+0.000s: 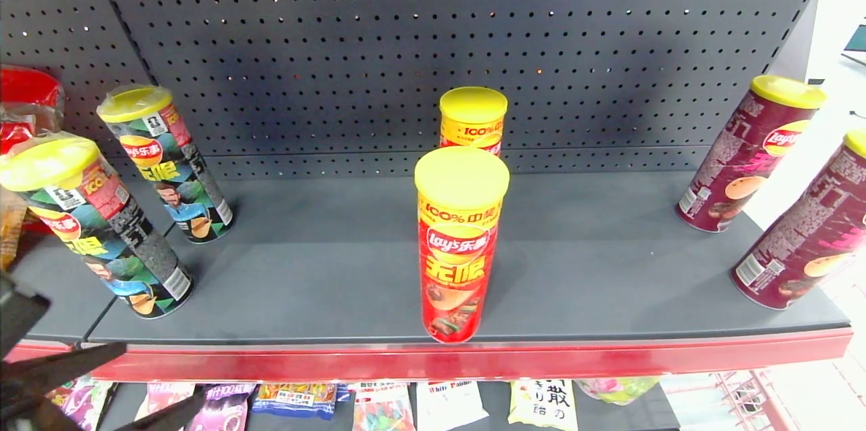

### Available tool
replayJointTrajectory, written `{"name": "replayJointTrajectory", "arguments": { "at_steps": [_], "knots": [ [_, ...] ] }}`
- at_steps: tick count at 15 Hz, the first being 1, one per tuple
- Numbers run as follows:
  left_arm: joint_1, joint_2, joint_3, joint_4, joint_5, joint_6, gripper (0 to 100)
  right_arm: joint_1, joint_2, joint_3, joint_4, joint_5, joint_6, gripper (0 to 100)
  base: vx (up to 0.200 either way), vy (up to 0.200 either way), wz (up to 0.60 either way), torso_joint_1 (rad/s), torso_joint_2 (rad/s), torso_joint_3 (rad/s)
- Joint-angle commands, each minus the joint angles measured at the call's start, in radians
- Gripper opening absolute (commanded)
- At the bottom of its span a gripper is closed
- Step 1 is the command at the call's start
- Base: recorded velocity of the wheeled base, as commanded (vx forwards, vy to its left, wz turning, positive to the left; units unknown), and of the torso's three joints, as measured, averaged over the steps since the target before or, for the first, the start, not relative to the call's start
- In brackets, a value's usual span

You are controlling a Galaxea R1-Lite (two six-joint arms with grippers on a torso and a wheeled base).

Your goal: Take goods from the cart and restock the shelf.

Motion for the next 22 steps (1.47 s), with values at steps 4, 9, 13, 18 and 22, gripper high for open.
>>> {"name": "replayJointTrajectory", "arguments": {
  "at_steps": [4, 9, 13, 18, 22],
  "knots": [
    [0.339, -0.426, 0.001, 0.337, 0.132, -0.075, 100, -0.165, 0.060, 0.002, -0.002, -0.003, 0.043, 100, 0.000, 0.000, 0.00, 0.000, 0.00, 0.000],
    [0.414, -0.788, 0.153, 0.366, 0.071, -0.021, 100, -0.186, -0.132, 0.088, 0.000, -0.012, 0.034, 100, 0.000, 0.000, 0.00, 0.000, 0.00, 0.000],
    [0.409, -0.854, 0.345, 0.021, -0.074, 0.062, 100, -0.192, -0.173, 0.094, -0.005, -0.007, 0.034, 100, 0.000, 0.000, 0.00, 0.000, 0.00, 0.000],
    [0.409, -0.854, 0.465, -0.197, 0.037, 0.042, 100, -0.231, -0.245, 0.181, -0.224, 0.114, -0.083, 100, 0.000, 0.000, 0.00, 0.000, 0.00, 0.000],
    [0.409, -0.854, 0.481, -0.189, -0.046, 0.054, 100, -0.229, -0.231, 0.220, -0.224, 0.103, -0.006, 100, 0.000, 0.000, 0.00, 0.000, 0.00, 0.000]
  ]
}}
